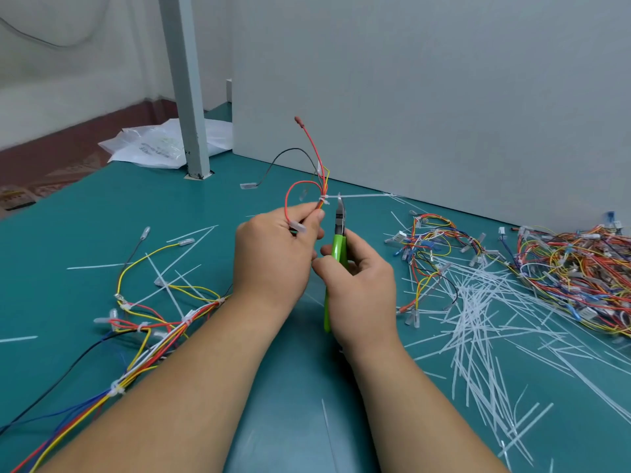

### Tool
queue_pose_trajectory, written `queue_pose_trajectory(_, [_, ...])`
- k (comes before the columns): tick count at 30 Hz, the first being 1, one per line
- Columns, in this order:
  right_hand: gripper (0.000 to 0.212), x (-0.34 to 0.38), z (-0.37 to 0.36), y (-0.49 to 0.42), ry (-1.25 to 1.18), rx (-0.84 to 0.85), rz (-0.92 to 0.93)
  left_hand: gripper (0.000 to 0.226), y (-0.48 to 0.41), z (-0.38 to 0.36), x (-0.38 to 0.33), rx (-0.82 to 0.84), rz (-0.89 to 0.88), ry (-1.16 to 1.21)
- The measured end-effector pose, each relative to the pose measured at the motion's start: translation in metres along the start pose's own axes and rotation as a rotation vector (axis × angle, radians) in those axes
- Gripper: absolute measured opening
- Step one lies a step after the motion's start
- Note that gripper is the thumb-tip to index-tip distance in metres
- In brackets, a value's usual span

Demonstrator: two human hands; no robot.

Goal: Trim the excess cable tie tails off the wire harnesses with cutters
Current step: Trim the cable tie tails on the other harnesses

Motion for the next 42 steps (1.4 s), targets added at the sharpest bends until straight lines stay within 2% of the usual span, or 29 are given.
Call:
queue_pose_trajectory(4, [0.018, 0.001, -0.004, 0.003, 0.092, 0.063, 0.018, 0.014, -0.007, 0.006, 0.004, -0.059, 0.038, 0.007])
queue_pose_trajectory(7, [0.021, 0.004, -0.007, 0.005, 0.108, 0.070, 0.038, 0.020, -0.007, 0.006, 0.003, -0.039, -0.010, -0.058])
queue_pose_trajectory(11, [0.021, 0.004, -0.003, 0.003, 0.059, 0.017, 0.030, 0.024, -0.004, 0.004, 0.000, 0.008, -0.082, -0.097])
queue_pose_trajectory(16, [0.034, 0.002, -0.004, 0.002, 0.004, 0.033, 0.023, 0.024, -0.001, 0.002, -0.007, 0.059, -0.185, -0.137])
queue_pose_trajectory(20, [0.033, -0.002, -0.003, 0.000, -0.057, 0.041, 0.045, 0.025, -0.001, 0.002, -0.010, 0.062, -0.225, -0.144])
queue_pose_trajectory(29, [0.033, -0.006, -0.004, -0.003, -0.131, 0.100, 0.076, 0.027, 0.000, 0.001, -0.010, 0.058, -0.215, -0.068])
queue_pose_trajectory(36, [0.031, -0.007, -0.003, -0.006, -0.146, 0.057, 0.046, 0.025, 0.004, -0.009, -0.007, 0.237, 0.038, 0.206])
queue_pose_trajectory(38, [0.028, -0.010, -0.003, -0.007, -0.234, 0.045, -0.016, 0.025, 0.005, -0.010, -0.008, 0.277, 0.026, 0.177])
queue_pose_trajectory(41, [0.024, -0.009, -0.001, -0.009, -0.354, 0.028, -0.095, 0.025, 0.006, -0.007, -0.012, 0.264, -0.091, -0.010])
queue_pose_trajectory(42, [0.024, -0.010, -0.001, -0.009, -0.357, 0.024, -0.104, 0.022, 0.006, -0.007, -0.012, 0.266, -0.071, 0.005])
Point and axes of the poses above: each hand's wrist, its own y-axis away from the middle knuckle, its own z-axis out of the back of the hand, x = y × z, the point moved 4 cm from there along -y, towards the middle knuckle, and after that the axes turned 2 degrees about y, right-handed, at the moved point
